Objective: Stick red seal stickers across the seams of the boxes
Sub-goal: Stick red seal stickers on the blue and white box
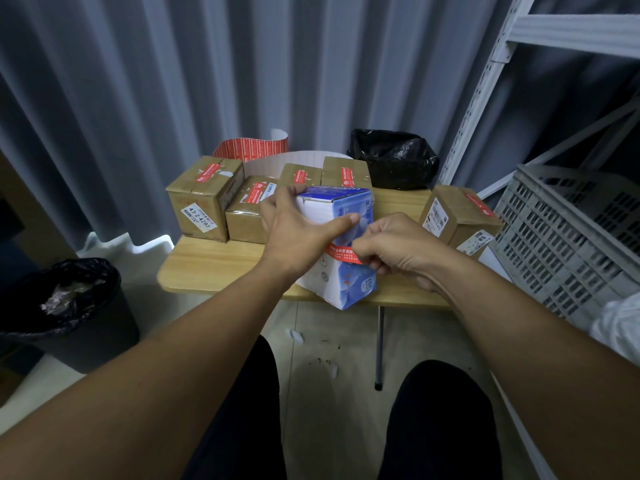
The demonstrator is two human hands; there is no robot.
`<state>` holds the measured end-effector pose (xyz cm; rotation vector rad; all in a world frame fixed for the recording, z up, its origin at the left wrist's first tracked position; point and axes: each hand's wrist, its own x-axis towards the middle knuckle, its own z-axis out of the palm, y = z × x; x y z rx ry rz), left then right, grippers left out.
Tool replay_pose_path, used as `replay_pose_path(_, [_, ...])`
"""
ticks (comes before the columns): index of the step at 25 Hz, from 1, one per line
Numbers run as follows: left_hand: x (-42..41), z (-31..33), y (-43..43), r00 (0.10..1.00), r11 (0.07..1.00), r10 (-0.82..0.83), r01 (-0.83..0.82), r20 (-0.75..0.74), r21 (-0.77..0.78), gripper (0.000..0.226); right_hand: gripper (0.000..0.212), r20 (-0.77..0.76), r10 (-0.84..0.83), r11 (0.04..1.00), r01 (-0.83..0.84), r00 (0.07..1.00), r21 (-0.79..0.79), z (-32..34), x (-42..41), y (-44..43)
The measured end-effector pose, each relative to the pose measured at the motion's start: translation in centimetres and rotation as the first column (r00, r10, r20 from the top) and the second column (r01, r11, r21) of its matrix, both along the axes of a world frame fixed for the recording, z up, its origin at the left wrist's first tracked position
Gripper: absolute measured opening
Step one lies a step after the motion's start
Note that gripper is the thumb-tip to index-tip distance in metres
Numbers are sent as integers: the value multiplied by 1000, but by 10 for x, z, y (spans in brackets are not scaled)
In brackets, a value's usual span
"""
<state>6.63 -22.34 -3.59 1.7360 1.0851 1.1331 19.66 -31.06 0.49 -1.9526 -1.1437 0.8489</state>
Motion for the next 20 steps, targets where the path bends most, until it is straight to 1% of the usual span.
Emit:
replay_pose_path(4, [0,0,-1,1000,1000,-7,7,-11,-1,87,13,-25,14,1000,-14,1000,-13,-1,2,-2])
replay_pose_path(7, [-1,1,0,1000,1000,-10,10,-15,-5,88,21,-55,2,1000,-3,998,-3,-2,3,-2])
replay_pose_path(9, [-1,2,0,1000,1000,-9,9,-9,-7,88,26,-96,-15,999,18,995,28,-1,4,-3])
replay_pose_path(11, [-2,4,0,1000,1000,2,-1,8,-12,86,29,-168,-13,997,26,986,72,0,7,-5])
replay_pose_path(14, [-4,4,4,999,999,20,-19,33,-39,88,25,-220,20,989,13,975,149,-2,11,-12])
replay_pose_path(17, [-5,3,7,998,998,49,-47,41,-49,89,25,-179,63,969,-17,982,248,-5,12,-16])
replay_pose_path(20, [-4,3,6,998,997,54,-52,35,-50,89,20,-63,118,942,-92,991,323,-5,10,-17])
